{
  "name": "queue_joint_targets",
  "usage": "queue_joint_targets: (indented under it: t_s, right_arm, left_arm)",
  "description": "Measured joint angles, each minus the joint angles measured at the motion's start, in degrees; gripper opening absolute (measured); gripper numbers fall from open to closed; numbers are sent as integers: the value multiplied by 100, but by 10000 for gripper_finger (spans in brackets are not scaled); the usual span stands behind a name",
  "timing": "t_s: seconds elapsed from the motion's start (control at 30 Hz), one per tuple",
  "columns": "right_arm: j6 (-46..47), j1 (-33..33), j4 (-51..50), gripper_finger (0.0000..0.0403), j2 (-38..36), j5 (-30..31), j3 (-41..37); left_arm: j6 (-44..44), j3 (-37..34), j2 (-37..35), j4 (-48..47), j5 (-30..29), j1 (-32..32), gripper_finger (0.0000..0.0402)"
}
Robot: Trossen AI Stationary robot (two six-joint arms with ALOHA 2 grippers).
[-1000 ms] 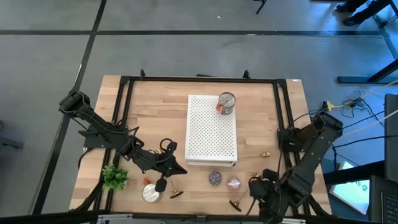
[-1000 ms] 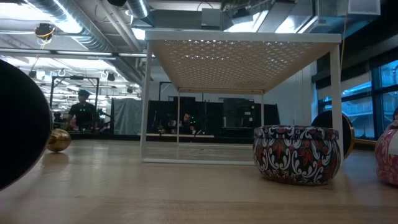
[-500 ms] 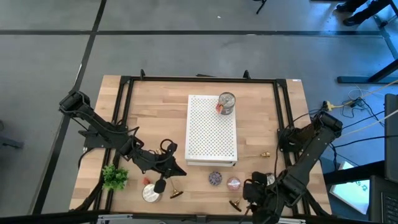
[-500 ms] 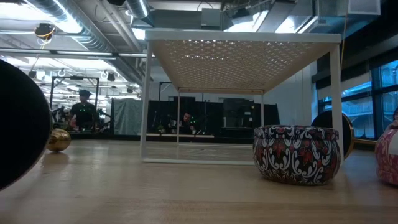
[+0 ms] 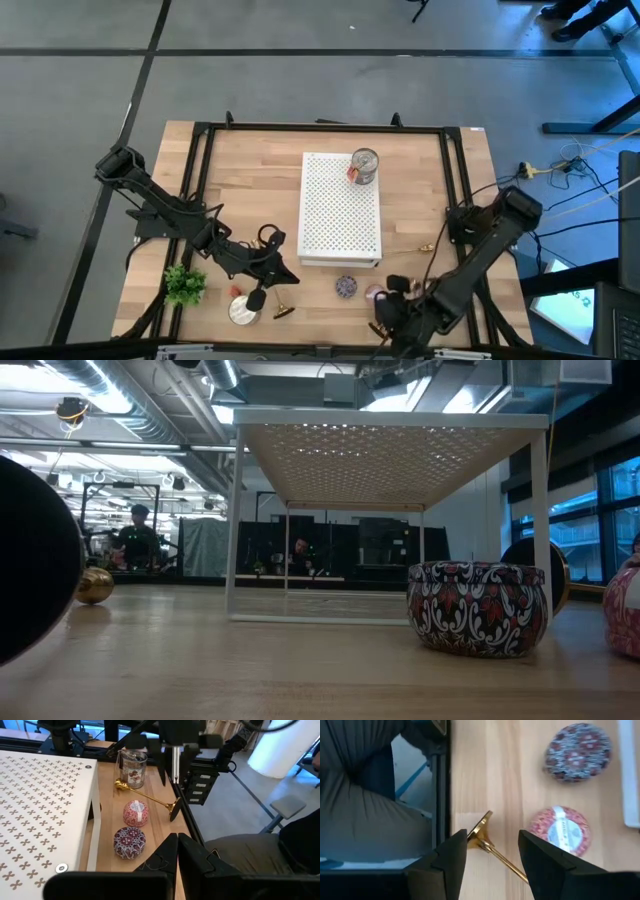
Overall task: Pick & Place candle stick holders
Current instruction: Put the black scented candle on the shelf
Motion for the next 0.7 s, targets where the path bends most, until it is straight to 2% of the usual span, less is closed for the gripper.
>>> queue_joint_targets:
  t_s: [0.2, 0.3, 0.47, 0.7]
  right_arm:
    - [-279, -69, 149, 181, 175, -228, 0]
    - [-519, -62, 157, 181, 191, -19, 0]
    - [-542, -62, 181, 181, 190, 687, 0]
    - [-666, -34, 278, 202, 267, 1004, 0]
  left_arm:
    - [-22, 0, 0, -13, 22, 0, 8]
    - [-22, 0, 0, -14, 21, 0, 6]
    - [-163, 0, 0, -12, 19, 0, 2]
    - [-306, 0, 0, -2, 5, 0, 5]
